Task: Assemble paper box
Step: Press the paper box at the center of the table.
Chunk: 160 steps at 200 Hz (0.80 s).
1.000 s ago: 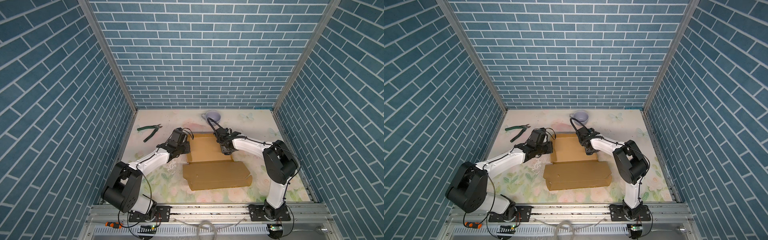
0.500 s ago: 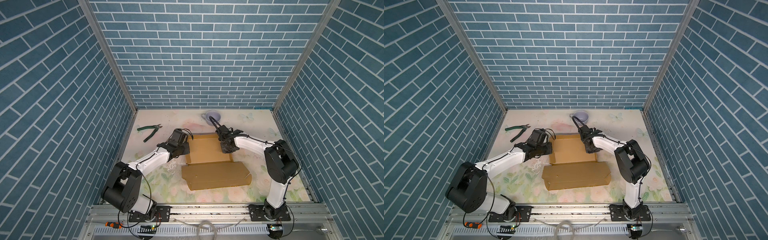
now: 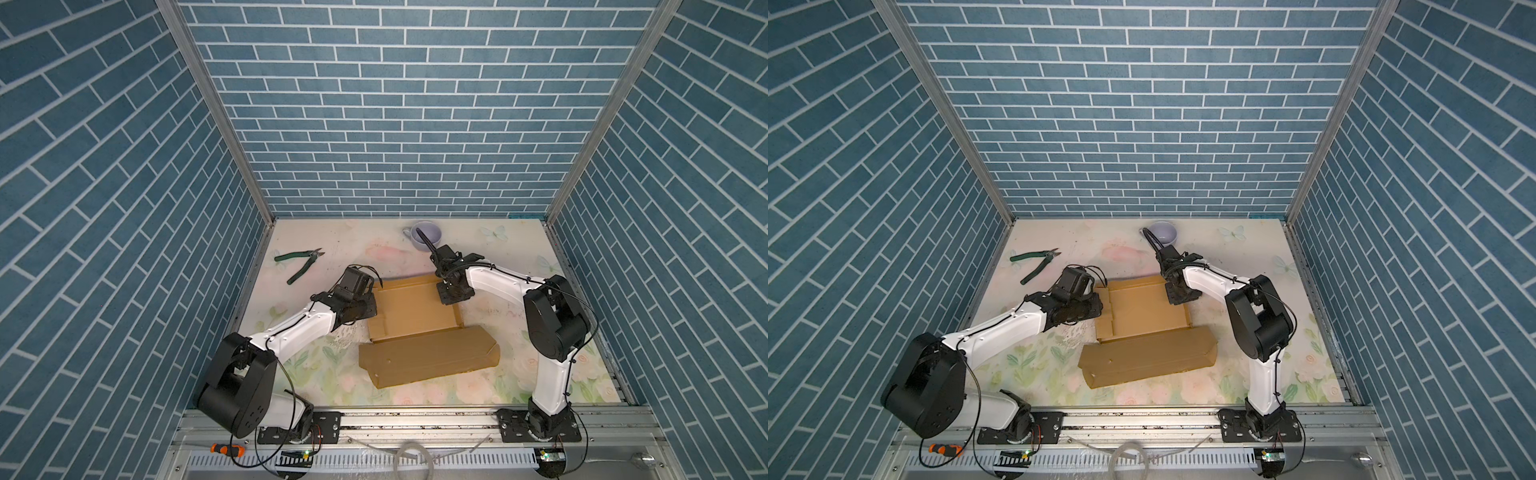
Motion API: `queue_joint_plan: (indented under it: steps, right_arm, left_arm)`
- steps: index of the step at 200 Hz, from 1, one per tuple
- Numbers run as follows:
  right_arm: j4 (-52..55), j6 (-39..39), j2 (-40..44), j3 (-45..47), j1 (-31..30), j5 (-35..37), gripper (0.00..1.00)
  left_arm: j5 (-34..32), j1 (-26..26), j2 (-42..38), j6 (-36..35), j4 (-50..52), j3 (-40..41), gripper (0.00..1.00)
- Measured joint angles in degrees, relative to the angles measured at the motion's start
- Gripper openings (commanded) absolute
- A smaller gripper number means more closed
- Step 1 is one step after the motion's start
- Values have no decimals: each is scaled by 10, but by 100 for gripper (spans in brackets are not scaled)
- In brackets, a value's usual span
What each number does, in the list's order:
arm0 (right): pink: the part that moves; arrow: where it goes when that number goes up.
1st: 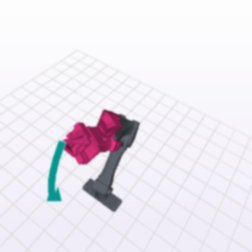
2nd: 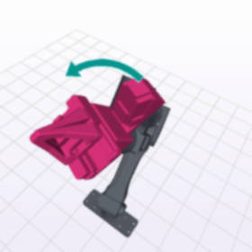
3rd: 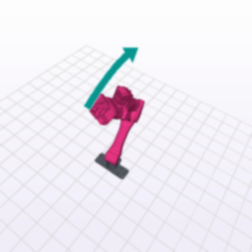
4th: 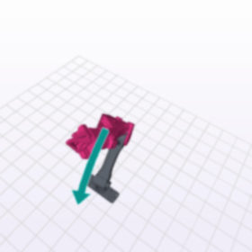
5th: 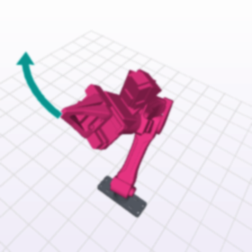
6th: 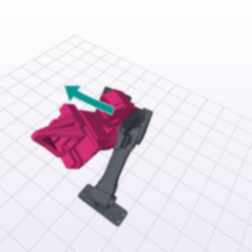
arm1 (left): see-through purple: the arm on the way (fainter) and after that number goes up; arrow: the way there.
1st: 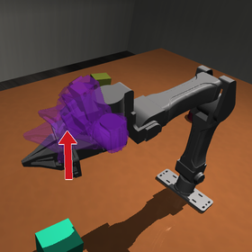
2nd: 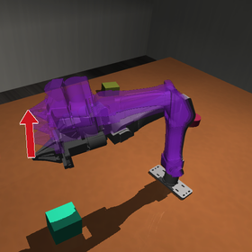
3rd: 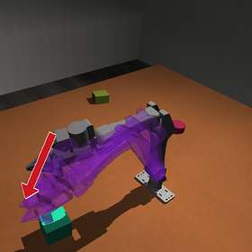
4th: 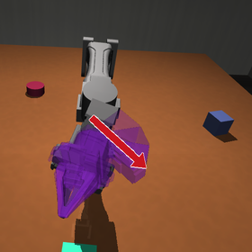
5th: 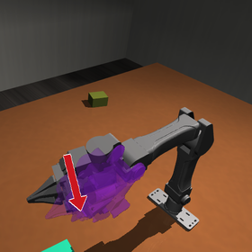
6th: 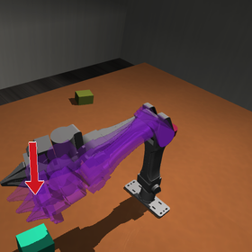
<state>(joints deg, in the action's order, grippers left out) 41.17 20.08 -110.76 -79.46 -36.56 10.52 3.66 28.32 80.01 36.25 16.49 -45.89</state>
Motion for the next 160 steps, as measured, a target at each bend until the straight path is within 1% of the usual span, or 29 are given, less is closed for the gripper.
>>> queue_joint_plan:
  steps: [27, 46, 53, 113, 151, 160]
  right_arm:
    - [4, -5, 0, -6, 1, -17, 49]
    - [5, -8, 0, -9, 1, -28, 61]
    - [7, -9, 0, -10, 1, -31, 63]
    - [26, -9, 2, -45, 4, -49, 66]
    - [39, -9, 14, -71, 7, -63, 66]
    - [43, -8, 17, -79, 7, -65, 66]
  left_arm:
    - [-2, -1, -12, -11, 5, 0, 49]
    - [-2, -4, -13, -23, 15, -4, 53]
    - [-2, -5, -13, -26, 18, -6, 54]
    - [0, -31, -20, -70, 58, -28, 64]
    - [13, -59, -33, -113, 71, -59, 65]
    - [19, -64, -33, -123, 70, -66, 68]
